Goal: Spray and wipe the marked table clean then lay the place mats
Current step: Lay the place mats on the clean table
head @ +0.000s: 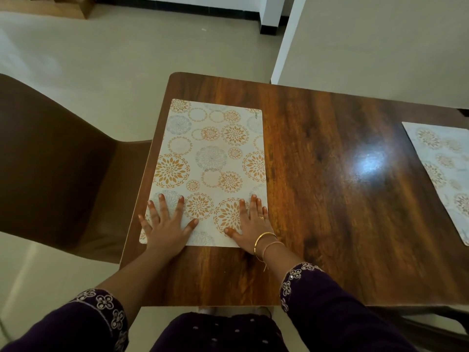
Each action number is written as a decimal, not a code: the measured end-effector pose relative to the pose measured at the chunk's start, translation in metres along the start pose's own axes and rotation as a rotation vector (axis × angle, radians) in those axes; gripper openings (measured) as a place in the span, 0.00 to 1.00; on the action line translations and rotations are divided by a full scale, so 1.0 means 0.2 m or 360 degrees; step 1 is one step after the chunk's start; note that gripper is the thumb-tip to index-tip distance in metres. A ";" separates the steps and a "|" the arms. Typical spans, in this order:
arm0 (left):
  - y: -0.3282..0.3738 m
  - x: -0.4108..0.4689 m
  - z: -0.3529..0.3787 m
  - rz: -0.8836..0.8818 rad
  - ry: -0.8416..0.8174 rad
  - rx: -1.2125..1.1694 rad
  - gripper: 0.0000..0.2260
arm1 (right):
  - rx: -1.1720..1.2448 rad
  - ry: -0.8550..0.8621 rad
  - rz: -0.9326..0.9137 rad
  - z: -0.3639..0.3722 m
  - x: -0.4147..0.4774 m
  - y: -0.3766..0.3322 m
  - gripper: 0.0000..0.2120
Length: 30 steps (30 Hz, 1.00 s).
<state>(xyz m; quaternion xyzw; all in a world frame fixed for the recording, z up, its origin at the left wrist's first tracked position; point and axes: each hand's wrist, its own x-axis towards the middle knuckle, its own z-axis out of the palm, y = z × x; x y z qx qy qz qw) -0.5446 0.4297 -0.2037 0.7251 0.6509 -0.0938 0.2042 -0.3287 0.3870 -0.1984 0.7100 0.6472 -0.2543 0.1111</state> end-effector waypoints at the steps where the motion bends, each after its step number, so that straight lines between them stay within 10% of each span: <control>1: 0.00 0.00 0.00 -0.0001 -0.0004 0.0000 0.34 | -0.0001 -0.0013 -0.0001 -0.01 0.01 0.00 0.44; 17: 0.10 -0.15 0.03 -0.0158 0.0000 -0.0078 0.35 | 0.0047 0.0026 -0.0114 -0.05 -0.16 0.11 0.38; 30: 0.90 -0.58 0.04 0.0008 0.0312 -0.0096 0.35 | -0.0209 0.0417 -0.0182 -0.16 -0.65 0.64 0.30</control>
